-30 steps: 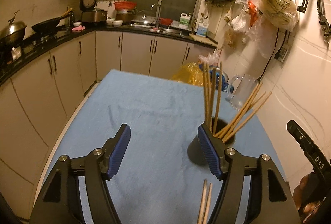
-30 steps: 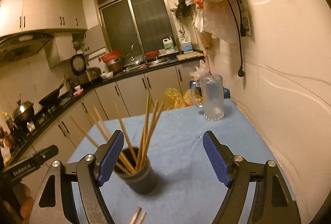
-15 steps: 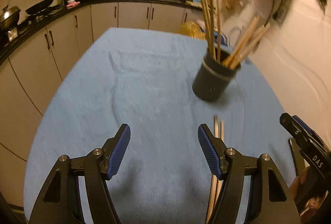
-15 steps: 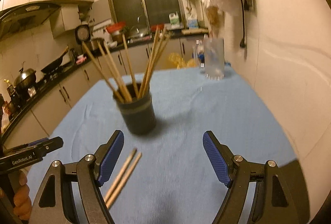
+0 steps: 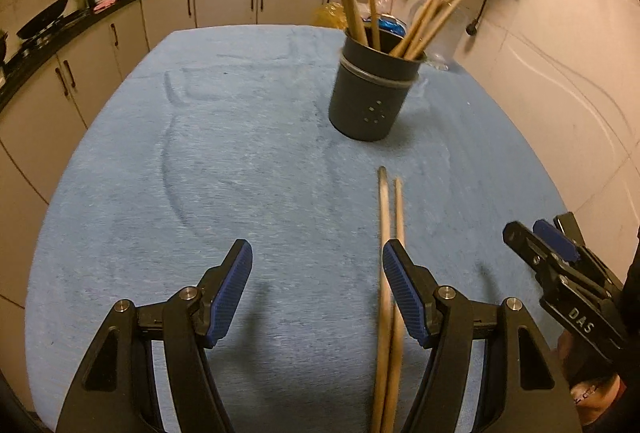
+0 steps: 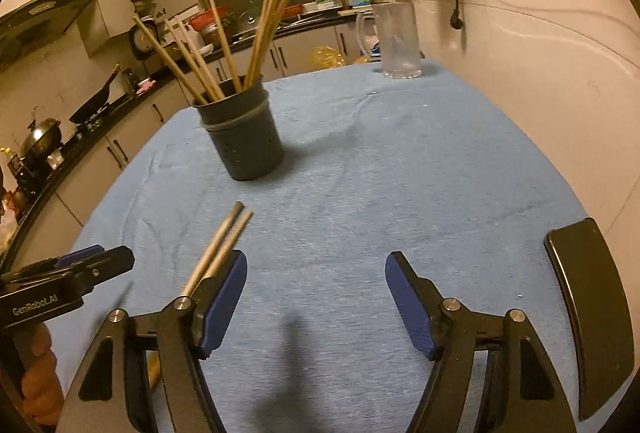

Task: Organize utensils
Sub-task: 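Move the right gripper back and grasp another loose chopstick, then lift the wooden chopstick upright with the right gripper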

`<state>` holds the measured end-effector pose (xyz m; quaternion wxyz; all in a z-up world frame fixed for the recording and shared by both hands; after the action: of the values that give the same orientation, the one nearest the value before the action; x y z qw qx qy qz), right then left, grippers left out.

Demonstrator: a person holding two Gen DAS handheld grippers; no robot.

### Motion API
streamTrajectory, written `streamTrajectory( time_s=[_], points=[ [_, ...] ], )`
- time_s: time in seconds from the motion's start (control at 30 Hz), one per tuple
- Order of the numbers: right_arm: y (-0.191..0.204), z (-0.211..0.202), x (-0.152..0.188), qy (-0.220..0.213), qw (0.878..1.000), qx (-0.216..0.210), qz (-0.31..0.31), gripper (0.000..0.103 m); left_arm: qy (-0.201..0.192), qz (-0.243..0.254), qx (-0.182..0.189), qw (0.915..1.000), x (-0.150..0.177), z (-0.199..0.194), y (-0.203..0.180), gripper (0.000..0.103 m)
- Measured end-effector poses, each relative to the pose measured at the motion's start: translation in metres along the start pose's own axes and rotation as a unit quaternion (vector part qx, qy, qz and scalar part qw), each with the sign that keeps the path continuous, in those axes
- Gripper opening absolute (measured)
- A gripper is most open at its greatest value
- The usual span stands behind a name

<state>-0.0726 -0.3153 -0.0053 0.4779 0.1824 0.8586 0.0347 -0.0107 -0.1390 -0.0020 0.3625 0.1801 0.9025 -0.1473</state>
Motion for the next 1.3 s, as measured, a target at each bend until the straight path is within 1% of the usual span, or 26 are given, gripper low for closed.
streamTrajectory(
  time_s=[0.07, 0.2, 0.27, 0.3, 0.33, 0.4, 0.5, 0.57, 0.63, 0.7, 0.83, 1.0, 1.13, 1.2, 1.3],
  points=[
    [-0.006, 0.001, 0.001, -0.008, 1.0, 0.015, -0.004, 0.076, 0.01, 0.007, 0.009, 0.9999, 0.001, 0.005, -0.005, 0.067],
    [-0.012, 0.007, 0.003, -0.002, 1.0, 0.019, 0.002, 0.076, 0.03, 0.034, 0.027, 0.9986, 0.0, 0.018, -0.022, 0.066],
    [-0.014, 0.009, 0.003, 0.0, 1.0, 0.016, 0.007, 0.076, 0.04, 0.044, 0.028, 0.9979, -0.006, 0.027, -0.028, 0.059],
    [-0.014, 0.009, 0.002, -0.002, 1.0, 0.015, 0.008, 0.076, 0.044, 0.046, 0.03, 0.9975, -0.009, 0.032, -0.03, 0.054],
    [-0.014, 0.009, 0.002, -0.002, 1.0, 0.013, 0.009, 0.076, 0.052, 0.047, 0.033, 0.997, -0.013, 0.038, -0.033, 0.047],
    [-0.015, 0.01, 0.002, 0.0, 1.0, 0.011, 0.011, 0.076, 0.065, 0.047, 0.04, 0.9959, -0.018, 0.049, -0.037, 0.038],
    [-0.018, 0.01, 0.002, 0.002, 1.0, 0.007, 0.02, 0.076, 0.078, 0.049, 0.047, 0.9947, -0.024, 0.061, -0.043, 0.036],
    [-0.02, 0.011, 0.002, 0.003, 1.0, 0.006, 0.029, 0.076, 0.084, 0.054, 0.047, 0.9939, -0.025, 0.067, -0.046, 0.033],
    [-0.022, 0.012, 0.002, 0.006, 0.999, 0.003, 0.039, 0.076, 0.09, 0.057, 0.046, 0.9932, -0.026, 0.074, -0.048, 0.025],
    [-0.023, 0.014, 0.002, 0.007, 0.999, 0.002, 0.045, 0.076, 0.102, 0.06, 0.039, 0.9922, -0.025, 0.083, -0.047, 0.021],
    [-0.021, 0.014, 0.001, 0.006, 0.999, 0.0, 0.043, 0.076, 0.111, 0.062, 0.04, 0.991, -0.027, 0.091, -0.049, 0.021],
    [-0.021, 0.015, 0.002, 0.008, 0.999, 0.001, 0.043, 0.076, 0.108, 0.08, 0.028, 0.9905, -0.028, 0.098, -0.055, 0.02],
    [-0.022, 0.014, 0.002, 0.01, 0.999, 0.003, 0.041, 0.076, 0.101, 0.087, 0.007, 0.991, -0.026, 0.097, -0.059, 0.015],
    [-0.021, 0.014, 0.003, 0.011, 0.999, 0.003, 0.039, 0.076, 0.099, 0.08, -0.004, 0.9918, -0.026, 0.096, -0.052, 0.015],
    [-0.019, 0.015, 0.003, 0.012, 0.999, 0.004, 0.036, 0.076, 0.097, 0.05, -0.013, 0.9939, -0.025, 0.089, -0.032, 0.012]
  ],
)
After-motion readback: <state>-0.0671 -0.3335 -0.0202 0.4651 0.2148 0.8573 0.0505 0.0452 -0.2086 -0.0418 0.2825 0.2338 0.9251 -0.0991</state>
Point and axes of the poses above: each gripper's, at about its wrist camera, not at the fingertips, and z roughly the way its jaws point, y to its left, x to its underside, the point moved 8 cm from there along z, roughly the way its jaws point, and after that the axes turned 8 degrees about -y, right-handed, at the moved point
